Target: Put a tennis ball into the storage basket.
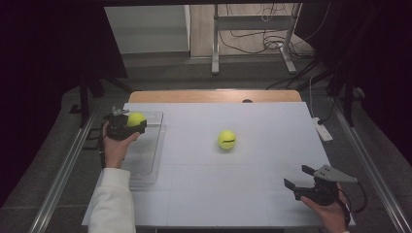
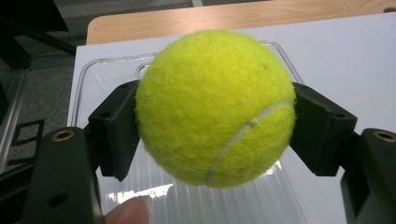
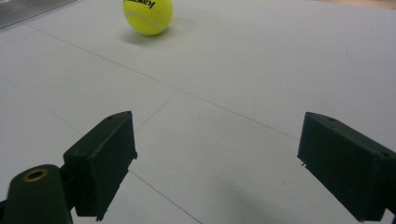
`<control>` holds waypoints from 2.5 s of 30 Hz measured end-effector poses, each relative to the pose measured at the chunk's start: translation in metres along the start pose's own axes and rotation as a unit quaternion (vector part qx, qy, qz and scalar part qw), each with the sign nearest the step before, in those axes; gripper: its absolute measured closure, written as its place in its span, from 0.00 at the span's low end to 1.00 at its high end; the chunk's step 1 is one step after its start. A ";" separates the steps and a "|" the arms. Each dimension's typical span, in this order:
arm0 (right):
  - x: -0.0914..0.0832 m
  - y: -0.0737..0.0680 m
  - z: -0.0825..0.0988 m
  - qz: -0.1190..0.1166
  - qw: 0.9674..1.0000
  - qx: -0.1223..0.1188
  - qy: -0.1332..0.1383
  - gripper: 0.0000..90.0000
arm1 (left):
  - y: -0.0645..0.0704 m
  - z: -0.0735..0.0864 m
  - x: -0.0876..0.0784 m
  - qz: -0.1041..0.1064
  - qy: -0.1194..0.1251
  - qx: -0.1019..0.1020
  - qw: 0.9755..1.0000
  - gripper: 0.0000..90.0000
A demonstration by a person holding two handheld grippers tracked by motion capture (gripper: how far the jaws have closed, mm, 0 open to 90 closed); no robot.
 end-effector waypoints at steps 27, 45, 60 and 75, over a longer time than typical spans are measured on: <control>0.000 0.000 0.000 0.002 1.000 -0.001 -0.001 0.13 | 0.002 -0.004 -0.003 0.006 0.024 -0.001 1.000 0.15; 0.002 0.002 0.000 0.002 1.000 0.001 -0.002 0.13 | 0.021 -0.012 -0.017 0.079 0.057 0.003 0.995 0.16; 0.004 0.002 -0.002 -0.001 1.000 0.005 0.001 0.13 | 0.033 -0.018 -0.032 0.151 0.089 -0.002 0.984 0.17; 0.007 0.000 -0.003 -0.006 1.000 0.000 0.000 0.13 | 0.055 -0.021 -0.042 0.180 0.089 0.028 0.979 0.16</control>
Point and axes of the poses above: each handheld gripper's, and its own axes: x roughly forward along the jaws, z roughly out of its underside, y roughly to its right, the point moved 4 cm from there along x, roughly forward along the jaws, and after that the axes turned 3 degrees about x, right-handed, at the moved point
